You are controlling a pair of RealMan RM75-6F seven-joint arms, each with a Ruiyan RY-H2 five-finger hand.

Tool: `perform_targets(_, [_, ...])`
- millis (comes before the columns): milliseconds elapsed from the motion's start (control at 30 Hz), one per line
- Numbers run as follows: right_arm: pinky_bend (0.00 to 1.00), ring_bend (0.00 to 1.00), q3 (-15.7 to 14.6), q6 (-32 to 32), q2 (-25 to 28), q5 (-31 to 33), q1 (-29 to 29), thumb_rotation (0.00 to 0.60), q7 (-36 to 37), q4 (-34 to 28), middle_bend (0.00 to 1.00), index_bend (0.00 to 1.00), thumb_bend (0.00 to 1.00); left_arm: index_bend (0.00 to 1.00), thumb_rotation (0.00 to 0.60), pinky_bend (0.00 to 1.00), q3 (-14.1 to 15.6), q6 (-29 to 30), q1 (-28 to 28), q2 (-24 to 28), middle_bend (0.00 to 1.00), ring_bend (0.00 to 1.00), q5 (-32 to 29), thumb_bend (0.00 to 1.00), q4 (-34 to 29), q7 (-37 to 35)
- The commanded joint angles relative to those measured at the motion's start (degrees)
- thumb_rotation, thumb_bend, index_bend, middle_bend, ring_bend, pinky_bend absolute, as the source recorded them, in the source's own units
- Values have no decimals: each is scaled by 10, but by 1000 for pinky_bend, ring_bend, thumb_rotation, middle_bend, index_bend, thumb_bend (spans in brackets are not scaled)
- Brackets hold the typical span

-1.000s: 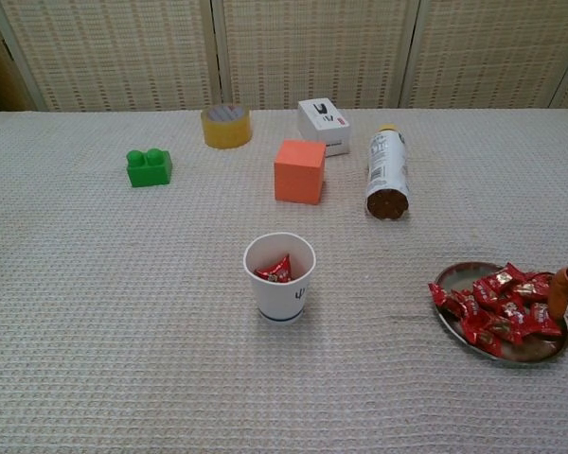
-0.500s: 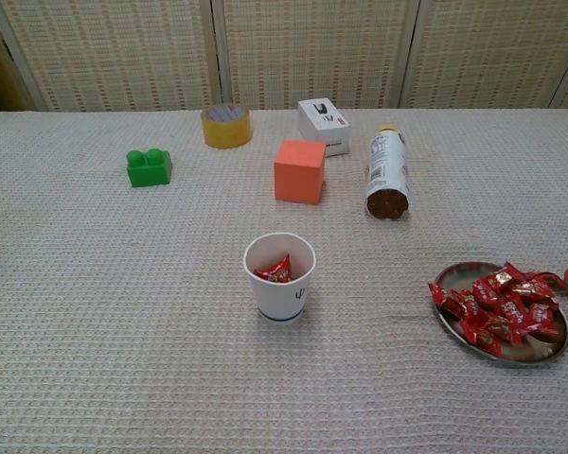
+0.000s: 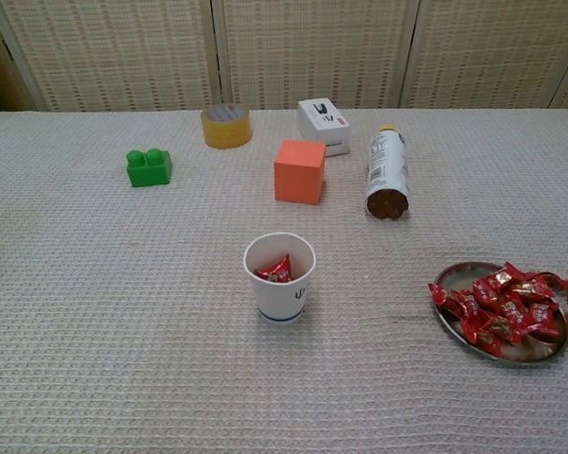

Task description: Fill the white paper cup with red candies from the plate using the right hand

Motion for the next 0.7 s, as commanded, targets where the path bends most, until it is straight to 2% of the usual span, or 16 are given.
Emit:
perform_targets(33, [1000, 866, 4, -2, -4, 0, 0, 600, 5, 4, 923, 438, 213, 0, 600, 112, 0, -1, 0, -1, 6, 36, 0, 496, 0, 1])
perform_targets(233, [1000, 866, 5, -10, -11, -2, 0, 600, 1, 9, 923, 431, 213, 0, 600, 111, 0, 2, 1, 1, 6, 36, 0, 495, 0, -2])
perform_targets(433, [1000, 866, 8, -7, -10, 0, -5, 600, -4, 10, 923, 495, 213, 0, 600, 112, 0, 3, 1, 1, 6, 36, 1, 497, 1, -2])
perform_targets(700, [1000, 866, 13, -3, -8, 0, -12, 600, 10, 19, 923, 470, 213, 0, 600, 111, 0, -1, 0, -1, 6, 36, -2, 496, 0, 3])
